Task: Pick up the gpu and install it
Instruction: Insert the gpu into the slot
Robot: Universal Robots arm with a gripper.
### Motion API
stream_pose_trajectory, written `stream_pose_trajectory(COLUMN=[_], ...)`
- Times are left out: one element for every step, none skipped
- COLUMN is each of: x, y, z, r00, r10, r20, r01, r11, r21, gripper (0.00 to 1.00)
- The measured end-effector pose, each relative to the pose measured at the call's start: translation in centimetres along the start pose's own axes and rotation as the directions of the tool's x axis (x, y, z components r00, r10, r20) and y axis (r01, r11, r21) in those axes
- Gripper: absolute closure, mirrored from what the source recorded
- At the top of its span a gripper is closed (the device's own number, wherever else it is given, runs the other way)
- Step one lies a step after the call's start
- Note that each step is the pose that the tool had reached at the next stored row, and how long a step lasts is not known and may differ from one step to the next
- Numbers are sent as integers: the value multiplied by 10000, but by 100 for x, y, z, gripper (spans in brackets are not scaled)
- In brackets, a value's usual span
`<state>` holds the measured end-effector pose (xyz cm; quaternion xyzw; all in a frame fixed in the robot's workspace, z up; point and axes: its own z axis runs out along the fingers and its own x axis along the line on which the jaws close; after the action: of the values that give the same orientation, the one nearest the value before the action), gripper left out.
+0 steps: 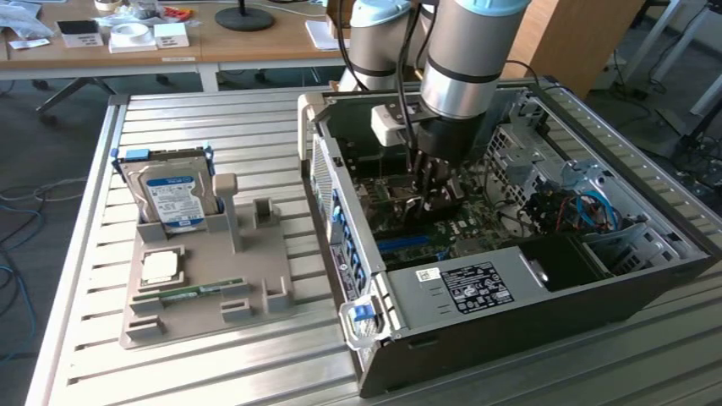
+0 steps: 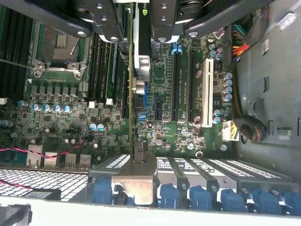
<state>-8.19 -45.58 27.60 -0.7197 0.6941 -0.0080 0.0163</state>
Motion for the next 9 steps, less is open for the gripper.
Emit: stream_pose_trajectory(x=[3,4,3,3,3,4,3,3,3], y=[2,5,9,11,14,17,18,19,20], z=[0,1,2,3,4,4,4,4,4], r00=[10000,10000,10000,10000,10000,10000,10000,10000,10000], r10=[0,3,5,3,2,2,3,3,2], r20=[-1,-1,1,3,10,11,12,12,12], r01=[0,-3,-5,-3,-2,-2,-3,-3,-2], r11=[10000,10000,10000,10000,10000,10000,10000,10000,10000], r21=[-1,-1,-1,0,0,0,0,-1,0], gripper=[73,73,73,73,73,73,73,73,73])
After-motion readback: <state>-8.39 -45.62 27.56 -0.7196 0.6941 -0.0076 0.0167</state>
